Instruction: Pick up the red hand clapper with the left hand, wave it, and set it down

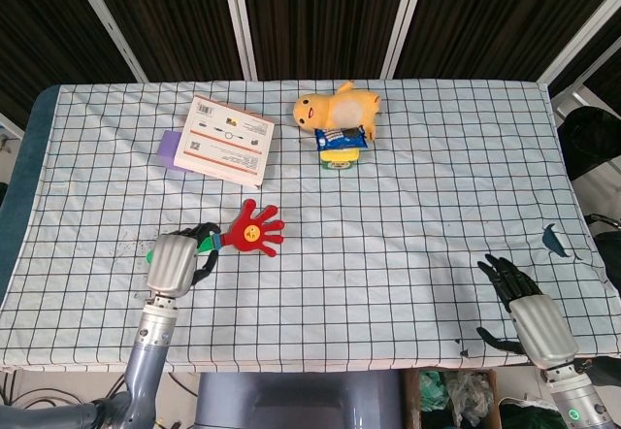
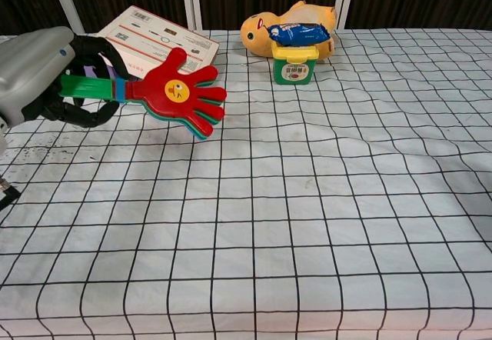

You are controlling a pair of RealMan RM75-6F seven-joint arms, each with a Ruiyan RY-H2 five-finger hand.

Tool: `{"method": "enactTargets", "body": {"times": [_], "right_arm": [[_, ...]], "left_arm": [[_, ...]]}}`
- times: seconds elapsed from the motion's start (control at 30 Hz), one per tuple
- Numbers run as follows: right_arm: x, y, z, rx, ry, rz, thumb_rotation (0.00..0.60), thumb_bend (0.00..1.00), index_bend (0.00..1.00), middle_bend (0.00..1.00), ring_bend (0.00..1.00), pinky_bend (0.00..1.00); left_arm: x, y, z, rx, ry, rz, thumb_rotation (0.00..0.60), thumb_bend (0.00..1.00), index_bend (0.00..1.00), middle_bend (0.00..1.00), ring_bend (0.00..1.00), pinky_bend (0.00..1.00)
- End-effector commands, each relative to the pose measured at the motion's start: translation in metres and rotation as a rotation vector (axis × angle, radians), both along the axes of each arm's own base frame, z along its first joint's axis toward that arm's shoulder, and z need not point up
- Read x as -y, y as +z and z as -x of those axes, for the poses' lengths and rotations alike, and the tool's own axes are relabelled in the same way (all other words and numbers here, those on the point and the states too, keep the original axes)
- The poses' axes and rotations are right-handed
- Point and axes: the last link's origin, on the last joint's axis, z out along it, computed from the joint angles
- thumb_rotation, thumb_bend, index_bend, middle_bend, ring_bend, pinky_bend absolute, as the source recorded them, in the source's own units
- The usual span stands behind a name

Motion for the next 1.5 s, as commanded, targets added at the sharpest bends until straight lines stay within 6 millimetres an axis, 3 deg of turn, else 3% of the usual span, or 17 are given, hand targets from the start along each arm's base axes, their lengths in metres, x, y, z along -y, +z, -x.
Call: {"method": "enactTargets", "body": {"times": [0.03, 0.37, 0.53, 0.63, 0.77, 0.9, 1.13, 1.23, 1.5], "right_arm": [[0.0, -0.001, 0.0, -0.002, 0.001, -0.001, 0.6, 0.16, 0.0, 0.0, 0.0, 0.15], [0.0, 0.0, 0.0, -0.006, -0.002, 0.003, 0.6, 0.16, 0.0, 0.0, 0.0, 0.15], [0.001, 0.0, 0.001, -0.01, -0.004, 0.007, 0.6, 0.16, 0.0, 0.0, 0.0, 0.15], [0.001, 0.0, 0.002, -0.014, -0.009, 0.005, 0.6, 0.16, 0.0, 0.0, 0.0, 0.15], [0.001, 0.0, 0.003, -0.032, -0.006, 0.01, 0.6, 0.16, 0.0, 0.0, 0.0, 0.15], [0.002, 0.0, 0.004, -0.036, -0.024, 0.013, 0.6, 0.16, 0.0, 0.0, 0.0, 0.15], [0.002, 0.0, 0.004, -0.054, -0.017, 0.015, 0.6, 0.16, 0.0, 0.0, 0.0, 0.15], [0.002, 0.0, 0.004, -0.057, -0.015, 0.018, 0.6, 0.16, 0.0, 0.0, 0.0, 0.15], [0.003, 0.001, 0.004, -0.056, -0.017, 0.019, 0.6, 0.16, 0.0, 0.0, 0.0, 0.15]], "left_arm": [[0.005, 0.008, -0.002, 0.057, -0.028, -0.009, 0.6, 0.51, 0.73, 0.76, 0.67, 0.78], [0.016, 0.031, -0.018, 0.245, -0.151, -0.032, 0.6, 0.51, 0.74, 0.77, 0.68, 0.82], [0.026, 0.05, -0.025, 0.379, -0.335, -0.017, 0.6, 0.51, 0.74, 0.77, 0.68, 0.82], [0.018, 0.058, -0.011, 0.333, -0.359, -0.047, 0.6, 0.51, 0.74, 0.77, 0.68, 0.82], [0.006, 0.064, 0.011, 0.243, -0.257, -0.058, 0.6, 0.51, 0.74, 0.78, 0.69, 0.82], [0.001, 0.07, 0.023, 0.019, -0.105, -0.118, 0.6, 0.51, 0.74, 0.78, 0.69, 0.83], [0.007, 0.075, 0.017, -0.345, 0.172, -0.14, 0.6, 0.51, 0.75, 0.79, 0.69, 0.83], [0.008, 0.073, 0.007, -0.334, 0.187, -0.137, 0.6, 0.51, 0.75, 0.79, 0.69, 0.83], [0.014, 0.069, -0.016, -0.057, 0.019, -0.106, 0.6, 0.51, 0.75, 0.79, 0.7, 0.83]]}}
